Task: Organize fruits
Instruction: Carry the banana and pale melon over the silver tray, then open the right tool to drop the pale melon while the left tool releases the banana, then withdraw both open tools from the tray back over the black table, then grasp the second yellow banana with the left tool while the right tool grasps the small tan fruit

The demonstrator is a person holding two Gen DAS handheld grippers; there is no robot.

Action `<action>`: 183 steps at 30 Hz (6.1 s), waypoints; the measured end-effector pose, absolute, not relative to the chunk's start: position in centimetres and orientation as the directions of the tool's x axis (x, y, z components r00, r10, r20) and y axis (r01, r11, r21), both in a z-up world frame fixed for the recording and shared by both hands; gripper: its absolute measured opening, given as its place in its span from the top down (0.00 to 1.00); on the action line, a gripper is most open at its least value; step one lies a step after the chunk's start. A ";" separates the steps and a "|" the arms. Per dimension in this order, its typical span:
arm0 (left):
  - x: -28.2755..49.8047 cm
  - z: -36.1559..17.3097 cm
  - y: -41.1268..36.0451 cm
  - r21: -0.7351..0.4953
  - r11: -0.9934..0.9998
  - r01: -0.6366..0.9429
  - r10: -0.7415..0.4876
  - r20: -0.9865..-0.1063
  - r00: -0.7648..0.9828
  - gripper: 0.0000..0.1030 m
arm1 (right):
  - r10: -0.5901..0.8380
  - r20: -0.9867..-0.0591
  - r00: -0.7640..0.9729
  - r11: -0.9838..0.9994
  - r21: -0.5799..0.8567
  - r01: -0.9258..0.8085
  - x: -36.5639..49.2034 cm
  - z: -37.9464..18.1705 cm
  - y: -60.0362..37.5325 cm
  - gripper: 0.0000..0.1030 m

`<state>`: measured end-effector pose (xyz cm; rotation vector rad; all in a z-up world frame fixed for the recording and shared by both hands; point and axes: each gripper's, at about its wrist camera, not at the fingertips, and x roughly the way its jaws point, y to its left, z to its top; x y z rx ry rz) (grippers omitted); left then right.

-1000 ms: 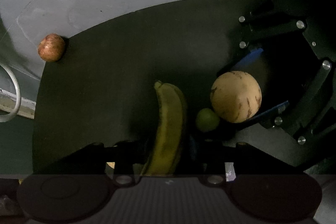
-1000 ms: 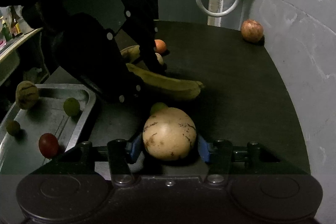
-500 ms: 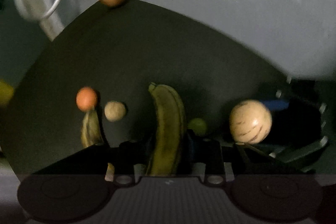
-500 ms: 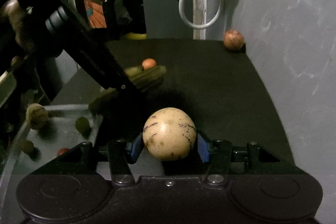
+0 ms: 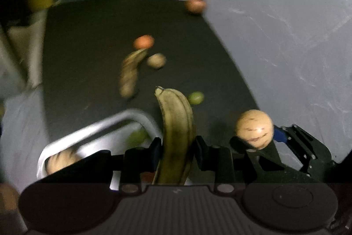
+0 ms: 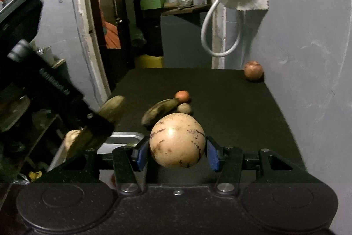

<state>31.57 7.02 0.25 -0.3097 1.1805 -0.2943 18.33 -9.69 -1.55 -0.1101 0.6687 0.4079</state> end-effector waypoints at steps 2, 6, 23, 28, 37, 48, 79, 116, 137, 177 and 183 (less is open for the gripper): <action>29.6 0.2 8.3 -0.370 0.929 0.025 -0.354 -0.864 0.358 0.66 | 0.341 -0.631 0.696 0.909 0.034 -0.415 17.4 -1.9 -8.8 0.47; 25.7 -0.2 10.6 -0.358 0.933 -0.036 -0.321 -0.874 0.365 0.66 | 0.360 -0.654 0.666 0.892 0.032 -0.450 15.7 -2.7 -7.0 0.47; 17.1 -4.7 13.9 -0.425 0.857 -0.291 -0.282 -0.859 0.427 0.66 | 0.369 -0.739 0.564 0.816 -0.032 -0.577 11.6 -6.4 -2.0 0.47; 15.8 -5.7 13.4 -0.455 0.828 -0.329 -0.302 -0.855 0.421 0.66 | 0.350 -0.757 0.552 0.812 -0.048 -0.581 11.7 -7.1 -2.1 0.47; 15.6 -7.3 12.4 -0.420 0.827 -0.373 -0.266 -0.878 0.399 0.66 | 0.326 -0.786 0.526 0.800 -0.068 -0.596 11.4 -8.5 -1.8 0.47; 15.9 -8.0 12.1 -0.397 0.840 -0.371 -0.250 -0.888 0.385 0.66 | 0.301 -0.802 0.516 0.791 -0.092 -0.605 11.3 -9.8 -2.1 0.47; 12.4 -3.0 12.6 -0.427 0.867 -0.257 -0.260 -0.827 0.498 0.09 | 0.292 -0.760 0.581 0.842 -0.084 -0.533 6.8 -4.5 -4.4 0.02; 4.3 -4.4 13.6 -0.288 0.946 -0.146 -0.214 -0.898 0.384 0.01 | 0.008 -0.680 0.733 0.979 -0.144 -0.145 -0.9 3.0 -9.4 0.01; 11.8 7.4 17.6 -0.349 0.929 -0.121 -0.177 -0.708 0.684 0.01 | 0.277 -0.368 0.888 0.837 -0.361 -0.411 11.4 27.6 -8.6 0.01; 41.7 -4.7 6.0 0.017 0.925 0.378 -0.204 -0.819 0.536 0.07 | 0.501 -0.749 0.434 0.666 0.013 -0.746 40.8 -6.0 -9.8 0.43; 43.1 -6.3 5.5 0.004 0.918 0.397 -0.210 -0.845 0.492 0.19 | 0.525 -0.758 0.386 0.625 0.035 -0.780 41.8 -7.2 -9.4 0.50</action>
